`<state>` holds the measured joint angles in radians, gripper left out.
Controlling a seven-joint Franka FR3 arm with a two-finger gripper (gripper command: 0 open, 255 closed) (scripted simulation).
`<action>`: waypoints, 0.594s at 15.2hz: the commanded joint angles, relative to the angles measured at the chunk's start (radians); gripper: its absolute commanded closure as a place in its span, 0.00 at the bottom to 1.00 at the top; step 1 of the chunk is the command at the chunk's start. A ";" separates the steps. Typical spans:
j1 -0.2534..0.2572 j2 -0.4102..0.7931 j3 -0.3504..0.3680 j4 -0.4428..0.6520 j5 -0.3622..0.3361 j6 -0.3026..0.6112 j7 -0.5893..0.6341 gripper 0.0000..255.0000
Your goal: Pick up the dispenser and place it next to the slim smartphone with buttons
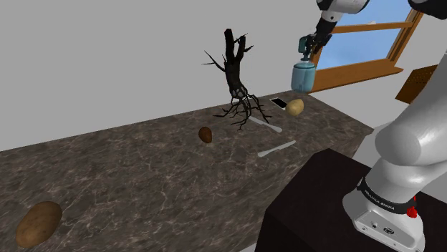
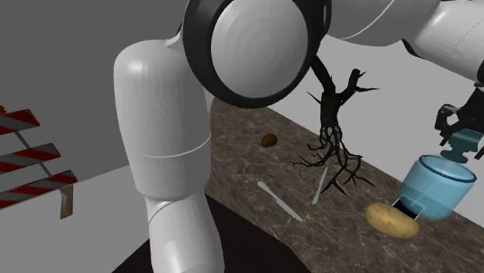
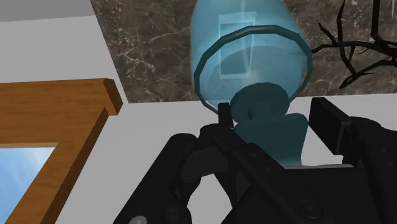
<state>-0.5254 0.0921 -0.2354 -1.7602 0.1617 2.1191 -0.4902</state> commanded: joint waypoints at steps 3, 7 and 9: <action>-0.051 0.107 -0.027 0.108 0.055 -0.016 -0.092 1.00; -0.113 0.236 -0.039 0.244 0.112 -0.040 -0.170 1.00; -0.148 0.307 -0.040 0.324 0.138 -0.058 -0.203 1.00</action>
<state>-0.6548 0.3635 -0.2743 -1.4675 0.2843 2.0607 -0.6714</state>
